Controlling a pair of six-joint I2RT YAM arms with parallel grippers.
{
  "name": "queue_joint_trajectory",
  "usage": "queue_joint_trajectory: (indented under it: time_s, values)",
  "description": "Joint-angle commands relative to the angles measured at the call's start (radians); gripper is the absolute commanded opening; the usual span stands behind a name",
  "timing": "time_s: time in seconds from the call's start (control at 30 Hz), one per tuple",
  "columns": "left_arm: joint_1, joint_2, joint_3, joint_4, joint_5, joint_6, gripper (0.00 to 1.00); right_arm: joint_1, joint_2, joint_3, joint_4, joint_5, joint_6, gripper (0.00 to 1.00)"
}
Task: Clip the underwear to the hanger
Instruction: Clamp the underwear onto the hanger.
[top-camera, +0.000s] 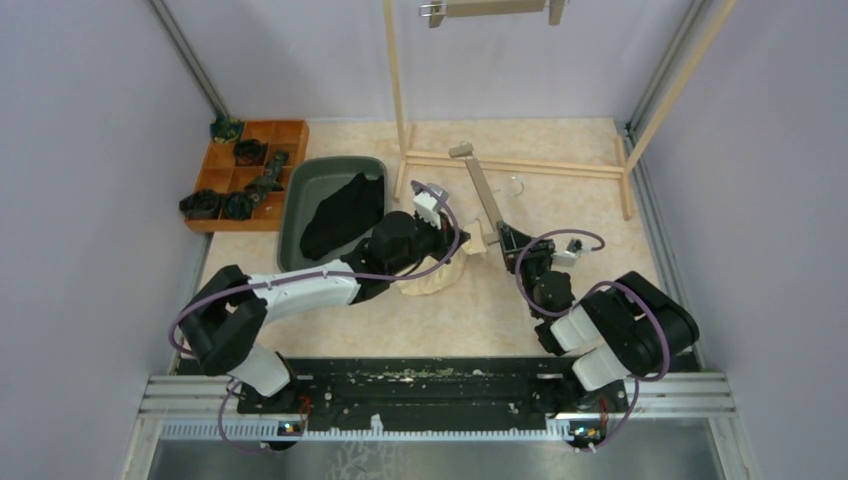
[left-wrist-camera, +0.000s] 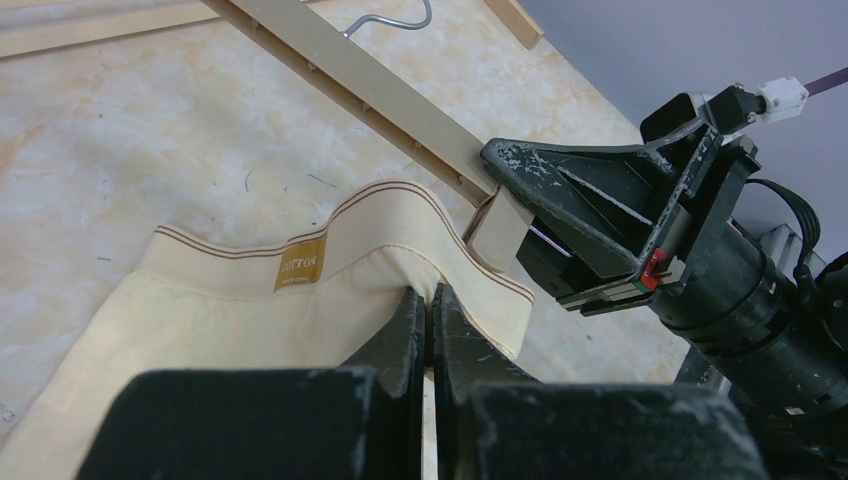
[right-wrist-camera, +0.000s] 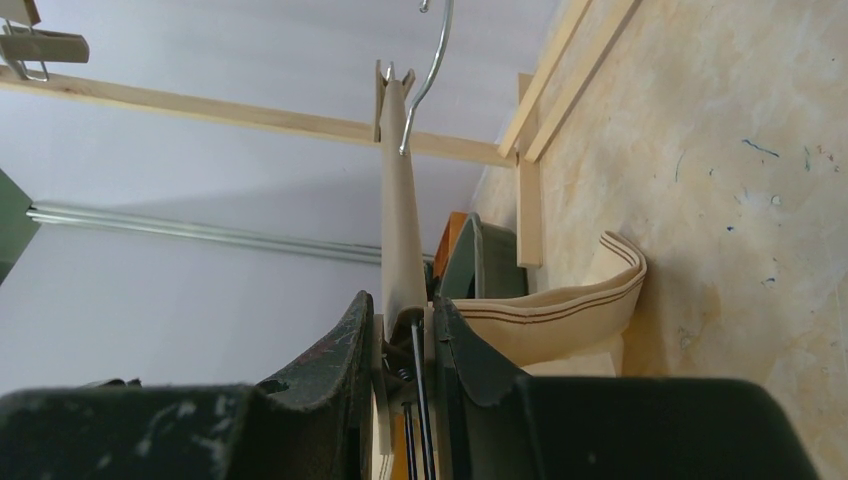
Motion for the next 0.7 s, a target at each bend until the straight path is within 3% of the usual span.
queue_joint_trajectory:
  time_s: [0.0, 0.67]
  values:
    - [0.006, 0.017, 0.026, 0.047, 0.004, -0.008, 0.0, -0.006, -0.027, 0.025, 0.226, -0.014, 0.013, 0.0]
    - [0.005, 0.061, 0.064, 0.048, 0.022, -0.011, 0.0, -0.006, -0.021, 0.034, 0.227, -0.017, 0.027, 0.0]
